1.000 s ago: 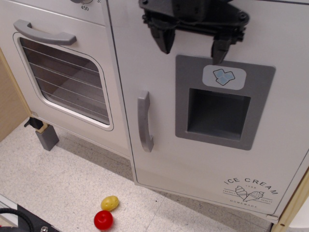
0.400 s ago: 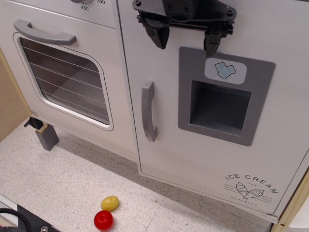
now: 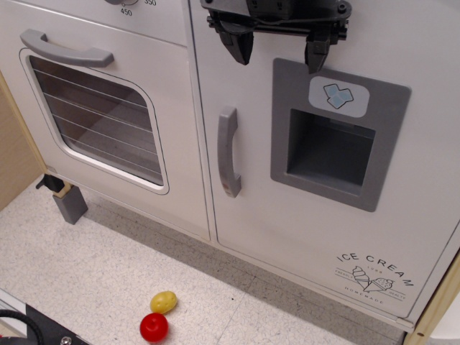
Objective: Close fridge
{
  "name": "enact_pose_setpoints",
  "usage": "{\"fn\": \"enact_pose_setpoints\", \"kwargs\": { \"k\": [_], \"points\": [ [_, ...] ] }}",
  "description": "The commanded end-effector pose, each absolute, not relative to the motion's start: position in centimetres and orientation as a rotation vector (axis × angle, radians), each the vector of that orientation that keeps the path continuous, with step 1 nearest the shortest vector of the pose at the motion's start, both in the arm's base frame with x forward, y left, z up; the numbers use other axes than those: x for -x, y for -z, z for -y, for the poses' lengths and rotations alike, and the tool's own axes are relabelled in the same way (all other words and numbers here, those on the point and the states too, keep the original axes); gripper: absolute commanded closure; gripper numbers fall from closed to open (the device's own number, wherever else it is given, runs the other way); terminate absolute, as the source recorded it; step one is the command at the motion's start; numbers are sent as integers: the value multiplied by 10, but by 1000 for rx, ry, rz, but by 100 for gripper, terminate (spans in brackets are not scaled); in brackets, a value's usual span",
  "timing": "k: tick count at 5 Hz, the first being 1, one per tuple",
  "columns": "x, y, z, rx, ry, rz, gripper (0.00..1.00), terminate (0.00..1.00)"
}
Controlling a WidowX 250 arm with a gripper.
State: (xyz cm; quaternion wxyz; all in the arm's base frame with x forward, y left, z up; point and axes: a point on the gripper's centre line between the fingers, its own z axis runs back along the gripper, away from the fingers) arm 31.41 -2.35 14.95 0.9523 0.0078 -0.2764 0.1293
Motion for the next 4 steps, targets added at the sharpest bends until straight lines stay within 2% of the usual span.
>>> {"fn": "enact_pose_setpoints", "kwargs": {
  "k": [1, 2, 3, 4],
  "points": [
    [-311, -168, 22, -6, -242, 573, 0, 0],
    [-298, -166, 20, -21, -201, 491, 0, 0],
    [-298, -166, 20, -21, -201, 491, 0, 0],
    [-298, -166, 20, -21, -201, 491, 0, 100]
  ]
}}
